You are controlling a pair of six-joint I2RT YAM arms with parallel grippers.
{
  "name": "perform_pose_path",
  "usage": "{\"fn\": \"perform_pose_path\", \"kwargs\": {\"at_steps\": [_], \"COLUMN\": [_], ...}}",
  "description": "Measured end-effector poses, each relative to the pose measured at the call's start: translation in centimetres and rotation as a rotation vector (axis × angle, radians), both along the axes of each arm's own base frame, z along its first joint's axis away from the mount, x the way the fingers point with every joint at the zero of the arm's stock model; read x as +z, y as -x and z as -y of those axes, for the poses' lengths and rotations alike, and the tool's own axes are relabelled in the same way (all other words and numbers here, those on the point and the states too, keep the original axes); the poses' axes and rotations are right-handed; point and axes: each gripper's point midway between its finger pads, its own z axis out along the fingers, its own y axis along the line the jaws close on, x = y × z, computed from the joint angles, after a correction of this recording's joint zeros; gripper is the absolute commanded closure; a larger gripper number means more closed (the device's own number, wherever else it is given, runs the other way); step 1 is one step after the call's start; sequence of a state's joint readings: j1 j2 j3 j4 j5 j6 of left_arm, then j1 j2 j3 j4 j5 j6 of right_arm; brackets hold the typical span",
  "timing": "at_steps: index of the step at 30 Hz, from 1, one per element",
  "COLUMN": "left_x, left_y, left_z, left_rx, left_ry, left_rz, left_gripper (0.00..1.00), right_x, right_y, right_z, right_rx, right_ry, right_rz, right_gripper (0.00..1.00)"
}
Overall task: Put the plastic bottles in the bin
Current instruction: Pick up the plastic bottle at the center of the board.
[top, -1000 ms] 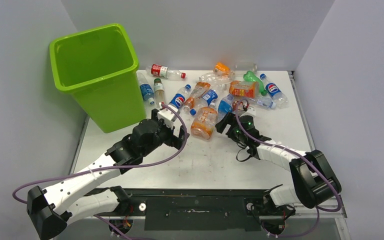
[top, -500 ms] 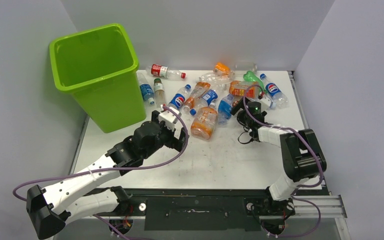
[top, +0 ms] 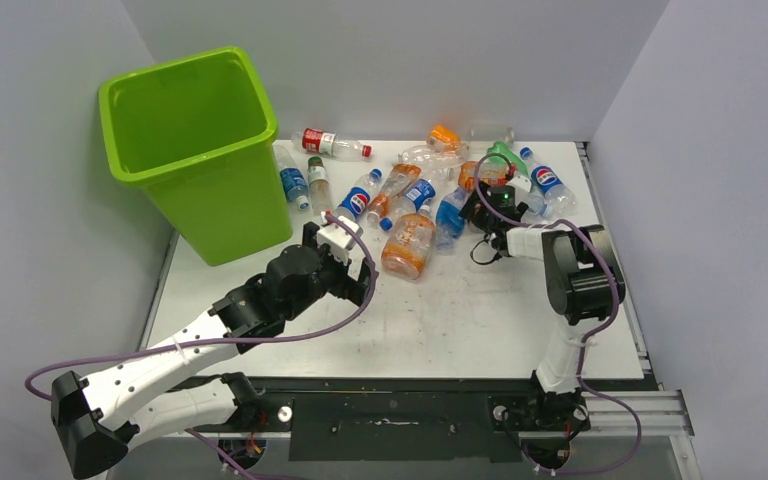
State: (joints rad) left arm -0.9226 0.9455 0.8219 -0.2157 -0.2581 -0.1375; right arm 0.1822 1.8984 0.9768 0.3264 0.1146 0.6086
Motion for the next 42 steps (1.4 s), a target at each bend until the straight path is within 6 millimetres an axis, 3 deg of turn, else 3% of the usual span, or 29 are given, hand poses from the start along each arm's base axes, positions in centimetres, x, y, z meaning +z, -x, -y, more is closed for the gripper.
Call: {"fn": "perform_pose_path", "kwargs": {"at_steps": [3,6,11,17,21,25,28,32,36,42], "left_x": [0.0,-0.2,-0.2,-0.2,0.0,0.8,1.9,4.0,8.3,15.8], "left_y": [0.0,0.0,0.0,0.0,0.0,0.1,0.2,0.8,1.8,3.6], "left_z": [-0.1,-0.2,-0.2,-0.2,-0.2,-0.4,-0.6,-1.1,-1.3,-0.2], "left_rx": [0.001,0.004,0.006,0.005,0.005,0.008,0.017,0.036,0.030,-0.078], "left_ry": [-0.004,-0.009,-0.012,-0.012,-0.007,0.016,0.053,0.182,0.424,0.769], "left_rz": [0.000,-0.001,-0.002,-0.002,0.001,0.019,0.045,0.083,0.127,0.179], "left_gripper": [0.04,0.04,0.04,0.04,0.04,0.04,0.04,0.04,0.04,0.04], "right_x": [-0.3,-0.4,-0.4,0.7,5.3,12.9,19.1,24.8,28.2,29.4], "right_y": [-0.5,-0.5,0.0,3.9,6.4,9.1,12.3,18.4,23.8,29.1], "right_z": [-0.3,-0.7,-1.4,-2.9,-4.7,-7.2,-9.3,-11.7,-12.8,-14.0], "right_rx": [0.022,0.042,0.055,0.075,0.102,0.167,0.265,0.495,0.695,0.908], "right_ry": [0.003,-0.002,-0.023,-0.051,-0.078,-0.125,-0.161,-0.194,-0.224,-0.292], "right_rz": [-0.003,-0.002,0.009,-0.009,0.064,0.227,0.377,0.560,0.705,0.822], "right_gripper": [0.41,0.52,0.57,0.61,0.63,0.63,0.61,0.62,0.63,0.64]}}
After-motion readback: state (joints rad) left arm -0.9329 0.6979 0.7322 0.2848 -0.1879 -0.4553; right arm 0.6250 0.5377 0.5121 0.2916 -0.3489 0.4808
